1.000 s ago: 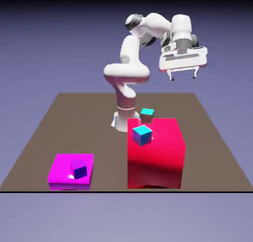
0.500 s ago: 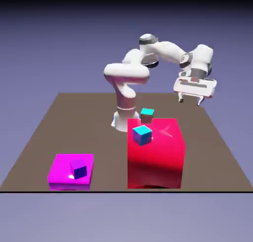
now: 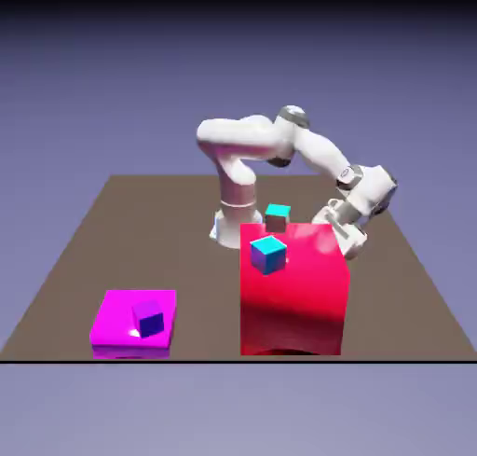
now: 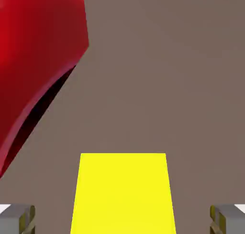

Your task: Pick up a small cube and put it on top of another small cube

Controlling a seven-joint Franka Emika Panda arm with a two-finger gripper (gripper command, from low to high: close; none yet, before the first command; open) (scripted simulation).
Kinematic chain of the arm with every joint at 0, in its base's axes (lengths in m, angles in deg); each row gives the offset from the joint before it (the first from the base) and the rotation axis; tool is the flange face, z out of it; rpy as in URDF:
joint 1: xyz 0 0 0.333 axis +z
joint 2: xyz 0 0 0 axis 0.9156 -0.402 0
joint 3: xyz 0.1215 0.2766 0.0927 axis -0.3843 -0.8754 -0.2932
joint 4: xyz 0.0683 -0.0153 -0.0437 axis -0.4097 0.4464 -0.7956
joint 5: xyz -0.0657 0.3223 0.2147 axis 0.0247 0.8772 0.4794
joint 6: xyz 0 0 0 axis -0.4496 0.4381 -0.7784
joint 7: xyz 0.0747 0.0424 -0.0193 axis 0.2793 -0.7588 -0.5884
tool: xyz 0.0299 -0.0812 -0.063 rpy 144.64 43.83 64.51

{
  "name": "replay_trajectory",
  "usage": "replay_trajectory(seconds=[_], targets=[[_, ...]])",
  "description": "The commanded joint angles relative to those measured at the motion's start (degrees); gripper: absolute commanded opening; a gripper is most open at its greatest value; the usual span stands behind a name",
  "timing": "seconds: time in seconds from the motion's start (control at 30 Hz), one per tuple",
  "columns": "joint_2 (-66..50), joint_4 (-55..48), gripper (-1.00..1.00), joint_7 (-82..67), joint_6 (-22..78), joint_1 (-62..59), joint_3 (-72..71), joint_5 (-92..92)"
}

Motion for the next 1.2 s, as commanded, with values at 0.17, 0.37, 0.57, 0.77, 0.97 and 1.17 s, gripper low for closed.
replay_trajectory(seconds=[0.17,0.37,0.57,0.77,0.97,1.17], targets=[[-0.26,-0.61,-1.00,-0.12,2.13,-0.08,4.18,-3.64],[-7.87,-1.07,-1.00,-4.22,-3.52,-0.07,16.64,-15.04],[-18.84,-0.84,-1.00,-10.17,-15.08,0.08,29.10,-26.73],[-29.82,-0.60,-1.00,-16.12,-26.65,0.22,41.55,-38.42],[-40.79,-0.37,-1.00,-22.07,-38.22,0.37,54.01,-50.10],[-51.77,-0.14,-1.00,-28.03,-49.78,0.51,66.47,-61.79]])
